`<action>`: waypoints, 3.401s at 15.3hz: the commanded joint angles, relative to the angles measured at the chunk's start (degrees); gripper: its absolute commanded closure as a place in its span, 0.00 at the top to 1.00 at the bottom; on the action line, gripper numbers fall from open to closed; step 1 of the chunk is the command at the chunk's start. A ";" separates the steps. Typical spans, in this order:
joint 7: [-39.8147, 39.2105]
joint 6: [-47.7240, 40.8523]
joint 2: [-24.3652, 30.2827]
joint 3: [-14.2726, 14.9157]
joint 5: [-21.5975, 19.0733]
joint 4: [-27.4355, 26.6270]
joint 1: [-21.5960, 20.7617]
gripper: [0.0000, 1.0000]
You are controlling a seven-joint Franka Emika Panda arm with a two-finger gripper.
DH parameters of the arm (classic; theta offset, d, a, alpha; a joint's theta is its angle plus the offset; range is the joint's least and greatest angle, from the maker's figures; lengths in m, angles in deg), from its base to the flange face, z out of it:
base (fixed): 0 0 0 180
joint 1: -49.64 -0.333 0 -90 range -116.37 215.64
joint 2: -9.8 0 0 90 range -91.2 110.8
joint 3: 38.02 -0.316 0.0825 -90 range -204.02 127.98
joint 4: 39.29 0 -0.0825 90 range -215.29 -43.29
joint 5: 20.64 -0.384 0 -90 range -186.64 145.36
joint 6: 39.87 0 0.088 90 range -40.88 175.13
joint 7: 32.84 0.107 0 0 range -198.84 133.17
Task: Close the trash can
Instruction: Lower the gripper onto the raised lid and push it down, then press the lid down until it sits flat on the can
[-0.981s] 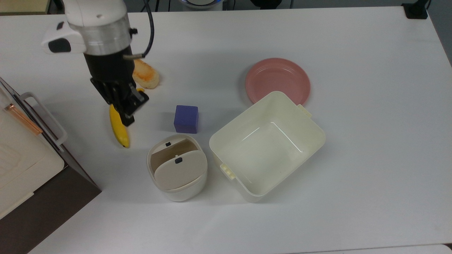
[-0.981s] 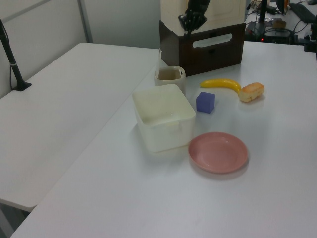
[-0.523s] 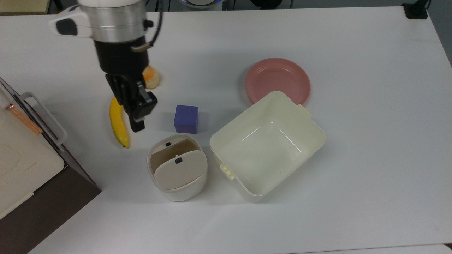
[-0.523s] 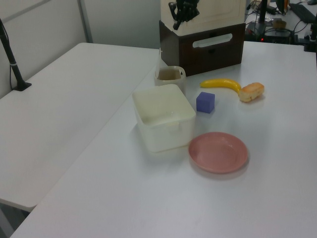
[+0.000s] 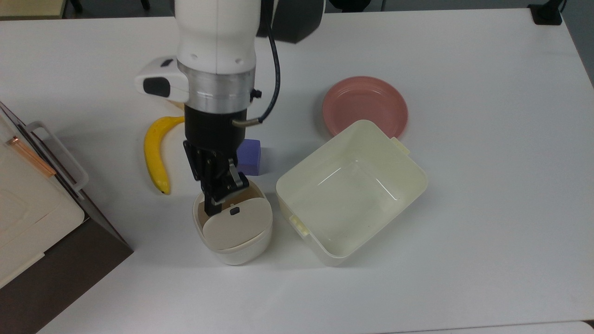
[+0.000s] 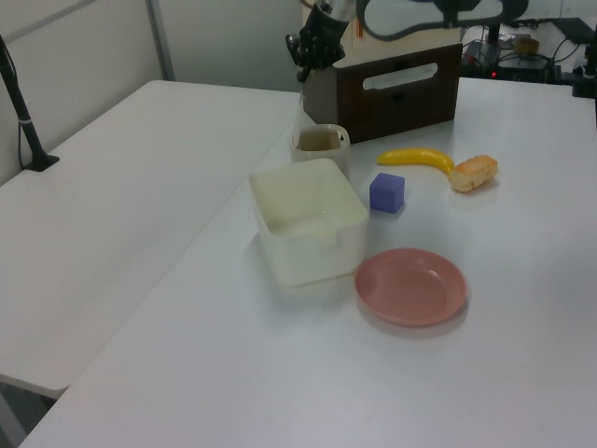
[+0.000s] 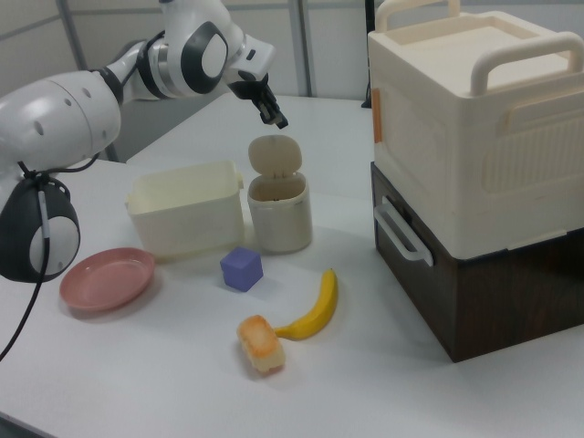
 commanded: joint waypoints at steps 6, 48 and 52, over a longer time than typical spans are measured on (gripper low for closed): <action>2.01 0.86 -2.22 0.20 4.41 1.50 -1.36 0.00; -29.89 -17.16 -0.38 -1.21 5.64 -6.85 0.66 0.00; -30.33 -17.16 -0.38 -1.03 5.64 -6.85 0.93 0.00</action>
